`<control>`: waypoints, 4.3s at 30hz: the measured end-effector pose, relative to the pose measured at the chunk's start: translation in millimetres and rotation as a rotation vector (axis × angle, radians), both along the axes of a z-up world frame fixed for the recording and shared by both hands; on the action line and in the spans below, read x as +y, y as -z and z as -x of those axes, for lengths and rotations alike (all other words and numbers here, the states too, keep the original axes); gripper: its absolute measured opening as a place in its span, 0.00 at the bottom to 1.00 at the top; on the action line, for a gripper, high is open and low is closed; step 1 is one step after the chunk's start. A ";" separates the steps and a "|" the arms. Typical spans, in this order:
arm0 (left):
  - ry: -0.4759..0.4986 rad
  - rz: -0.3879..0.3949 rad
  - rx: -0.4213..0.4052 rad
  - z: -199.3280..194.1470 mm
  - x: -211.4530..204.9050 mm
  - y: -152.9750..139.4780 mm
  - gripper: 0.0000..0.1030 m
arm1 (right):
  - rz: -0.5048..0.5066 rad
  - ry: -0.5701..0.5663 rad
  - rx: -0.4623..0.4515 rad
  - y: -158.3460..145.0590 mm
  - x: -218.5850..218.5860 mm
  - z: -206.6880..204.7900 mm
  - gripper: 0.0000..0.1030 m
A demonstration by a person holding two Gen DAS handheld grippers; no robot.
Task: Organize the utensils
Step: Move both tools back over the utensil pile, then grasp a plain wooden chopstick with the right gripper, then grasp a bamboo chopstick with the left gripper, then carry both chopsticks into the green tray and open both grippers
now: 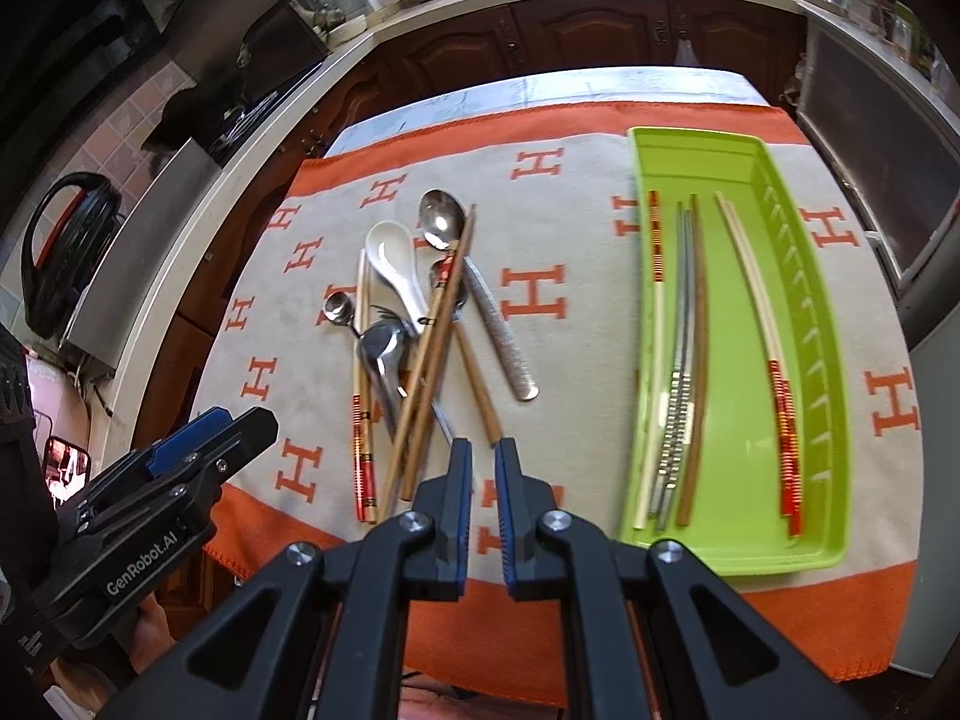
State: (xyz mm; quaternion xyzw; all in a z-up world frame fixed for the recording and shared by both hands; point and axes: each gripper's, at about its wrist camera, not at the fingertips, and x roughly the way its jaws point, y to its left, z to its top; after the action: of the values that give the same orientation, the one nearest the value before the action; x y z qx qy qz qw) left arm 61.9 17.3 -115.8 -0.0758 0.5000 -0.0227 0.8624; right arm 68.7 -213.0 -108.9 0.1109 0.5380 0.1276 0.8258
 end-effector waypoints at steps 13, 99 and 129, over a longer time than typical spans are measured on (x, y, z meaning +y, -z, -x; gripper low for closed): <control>0.026 0.069 0.081 -22.3 30.9 34.3 0.43 | 0.004 -0.049 0.051 16.0 28.2 -23.1 0.08; 0.188 0.122 0.224 -68.5 -101.1 62.1 0.03 | -0.386 -0.061 0.096 56.3 -42.3 -47.6 0.06; 0.426 0.131 0.164 -81.0 -245.0 25.3 0.22 | -0.199 0.234 0.063 43.6 -155.7 -41.8 0.10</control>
State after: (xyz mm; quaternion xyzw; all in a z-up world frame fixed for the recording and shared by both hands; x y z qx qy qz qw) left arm 142.9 -227.6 -141.1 -0.0261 0.5705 -0.2304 0.7878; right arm 110.5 -368.7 -152.5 0.2580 0.5318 0.0796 0.8027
